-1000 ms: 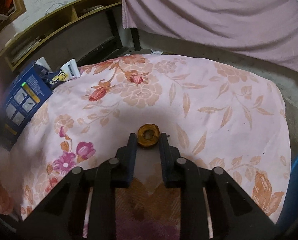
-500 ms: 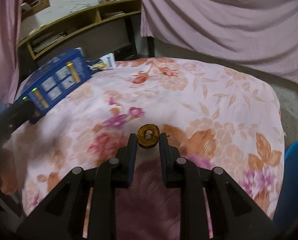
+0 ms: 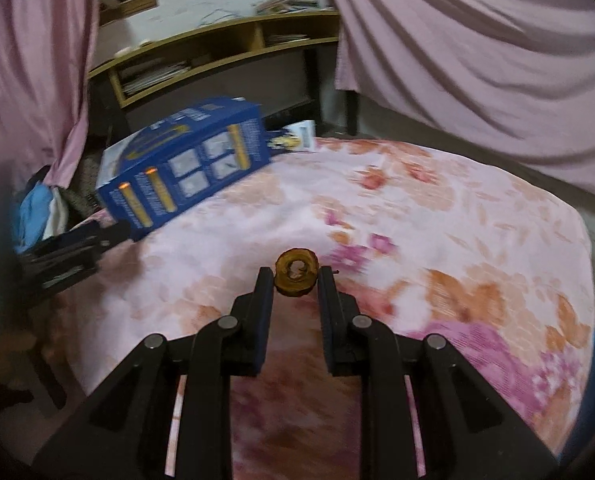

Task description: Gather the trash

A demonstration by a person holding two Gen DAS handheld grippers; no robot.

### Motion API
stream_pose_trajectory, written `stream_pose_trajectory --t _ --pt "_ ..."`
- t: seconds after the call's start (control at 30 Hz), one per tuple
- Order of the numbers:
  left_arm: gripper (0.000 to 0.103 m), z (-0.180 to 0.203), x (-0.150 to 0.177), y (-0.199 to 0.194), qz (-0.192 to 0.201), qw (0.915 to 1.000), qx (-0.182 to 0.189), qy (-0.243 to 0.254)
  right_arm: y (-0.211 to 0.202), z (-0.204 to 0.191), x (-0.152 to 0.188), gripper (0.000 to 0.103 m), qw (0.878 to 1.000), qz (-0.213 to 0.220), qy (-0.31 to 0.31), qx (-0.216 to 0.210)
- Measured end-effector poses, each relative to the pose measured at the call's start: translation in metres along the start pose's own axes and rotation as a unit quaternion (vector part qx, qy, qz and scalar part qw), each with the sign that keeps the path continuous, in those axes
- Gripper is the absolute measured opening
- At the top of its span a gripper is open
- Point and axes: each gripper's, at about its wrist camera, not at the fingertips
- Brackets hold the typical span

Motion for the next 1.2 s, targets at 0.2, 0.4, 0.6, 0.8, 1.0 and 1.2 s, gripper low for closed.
stream_pose_trajectory --t 0.2,0.4,0.6,0.8,1.0,1.2 --pt "0.053 -0.003 0.005 0.002 -0.004 0.9998 0.001 0.022 0.023 -0.027 -0.010 0.049 0.999 -0.013 -0.024 -0.034" --pt "0.042 -0.007 0.011 -0.002 -0.003 0.9993 0.003 0.037 0.037 -0.038 -0.007 0.049 0.998 -0.028 -0.038 -0.042" --pt "0.039 -0.008 0.009 0.003 -0.008 0.9993 0.001 0.036 0.037 -0.035 -0.007 0.049 0.998 -0.028 -0.030 -0.044" --pt "0.033 -0.012 0.006 0.008 -0.011 0.9991 -0.010 0.041 0.036 -0.034 -0.007 0.049 0.998 -0.028 -0.028 -0.047" --pt "0.020 -0.019 0.002 0.012 -0.015 0.9989 -0.023 0.039 0.036 -0.034 -0.007 0.049 0.998 -0.030 -0.027 -0.047" --pt "0.017 -0.029 0.000 0.008 -0.022 0.9988 -0.024 0.037 0.038 -0.037 -0.007 0.049 0.998 -0.032 -0.029 -0.045"
Point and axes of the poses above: each gripper's, at about its wrist camera, not at the fingertips, and y roughly the way its jaws point, z to its right, x to its underside, and after that the axes turned 2 degrees about -x, right-handed
